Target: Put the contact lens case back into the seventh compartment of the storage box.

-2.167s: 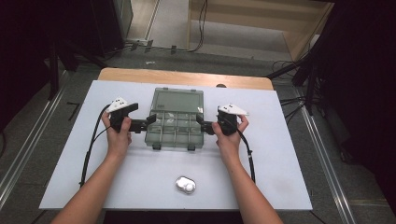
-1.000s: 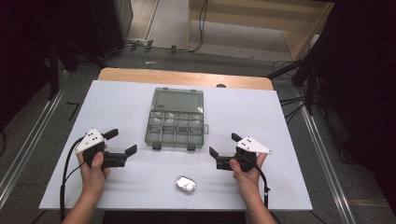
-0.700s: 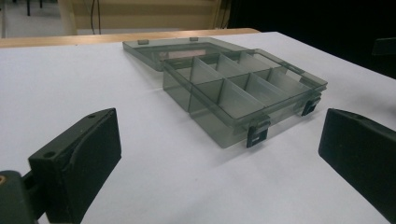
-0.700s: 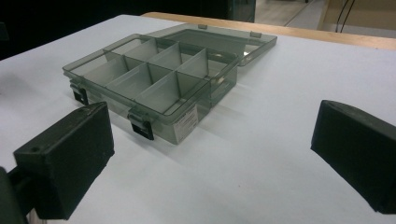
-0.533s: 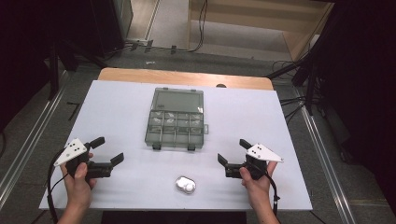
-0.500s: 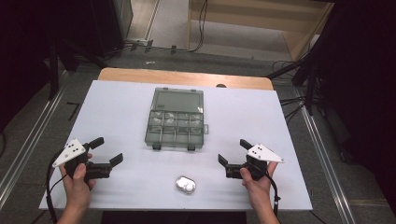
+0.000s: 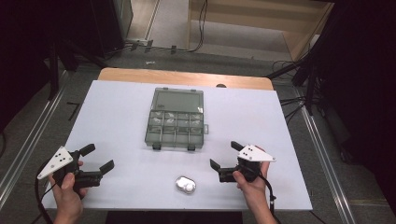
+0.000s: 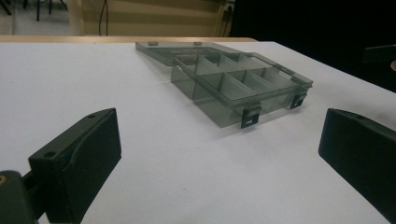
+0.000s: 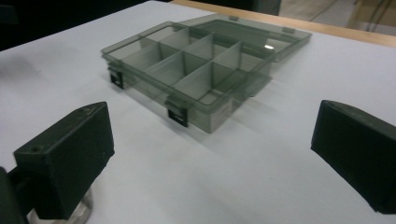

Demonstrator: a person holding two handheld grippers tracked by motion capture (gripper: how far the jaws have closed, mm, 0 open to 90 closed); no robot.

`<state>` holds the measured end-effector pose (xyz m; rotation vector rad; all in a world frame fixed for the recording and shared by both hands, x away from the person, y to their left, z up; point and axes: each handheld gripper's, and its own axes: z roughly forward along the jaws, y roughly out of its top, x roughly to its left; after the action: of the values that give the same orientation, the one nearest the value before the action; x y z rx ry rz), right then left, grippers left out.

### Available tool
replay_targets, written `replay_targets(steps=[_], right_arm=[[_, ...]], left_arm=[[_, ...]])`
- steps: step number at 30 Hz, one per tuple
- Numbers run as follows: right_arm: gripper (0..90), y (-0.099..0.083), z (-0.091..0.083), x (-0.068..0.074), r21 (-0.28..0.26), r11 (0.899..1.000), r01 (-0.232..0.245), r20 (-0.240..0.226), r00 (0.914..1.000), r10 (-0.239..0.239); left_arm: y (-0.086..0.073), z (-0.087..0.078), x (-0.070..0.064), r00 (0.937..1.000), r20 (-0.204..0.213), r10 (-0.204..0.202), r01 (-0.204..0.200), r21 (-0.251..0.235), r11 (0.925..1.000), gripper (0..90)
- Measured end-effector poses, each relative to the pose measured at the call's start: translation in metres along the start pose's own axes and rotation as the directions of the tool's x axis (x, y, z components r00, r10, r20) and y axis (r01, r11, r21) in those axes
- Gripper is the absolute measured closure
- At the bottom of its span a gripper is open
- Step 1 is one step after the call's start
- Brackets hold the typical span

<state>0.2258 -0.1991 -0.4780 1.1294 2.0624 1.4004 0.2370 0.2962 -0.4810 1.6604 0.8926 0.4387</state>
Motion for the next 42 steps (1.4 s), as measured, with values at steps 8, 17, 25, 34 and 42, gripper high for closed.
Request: replay_targets(steps=[8, 17, 25, 34, 42], right_arm=[[0.0, 0.007, 0.006, 0.015, 0.037, 0.998, 0.043, -0.053, 0.9977, -0.041], [0.0, 0.014, 0.021, 0.039, 0.121, 0.983, 0.137, -0.151, 0.9815, -0.118], [0.0, 0.014, 0.031, 0.053, 0.186, 0.964, 0.189, -0.216, 0.9651, -0.148], [0.0, 0.01, 0.037, 0.065, 0.24, 0.939, 0.248, -0.293, 0.9402, -0.173], [0.0, 0.007, 0.041, 0.071, 0.261, 0.924, 0.28, -0.327, 0.9262, -0.188]], left_arm=[[-0.004, 0.001, 0.003, 0.9998, 0.005, 0.019, -0.019, 0.007, 0.9998, 0.0], [-0.006, 0.005, 0.006, 0.9999, -0.004, -0.01, 0.01, 0.015, 0.9998, 0.0], [-0.009, 0.005, 0.007, 0.9997, 0.008, -0.021, 0.021, 0.008, 0.9998, 0.0], [-0.009, 0.005, 0.007, 0.9997, 0.012, -0.021, 0.021, 0.011, 0.9997, 0.0], [-0.01, 0.007, 0.006, 0.9999, 0.012, -0.011, 0.011, 0.02, 0.9997, 0.0]])
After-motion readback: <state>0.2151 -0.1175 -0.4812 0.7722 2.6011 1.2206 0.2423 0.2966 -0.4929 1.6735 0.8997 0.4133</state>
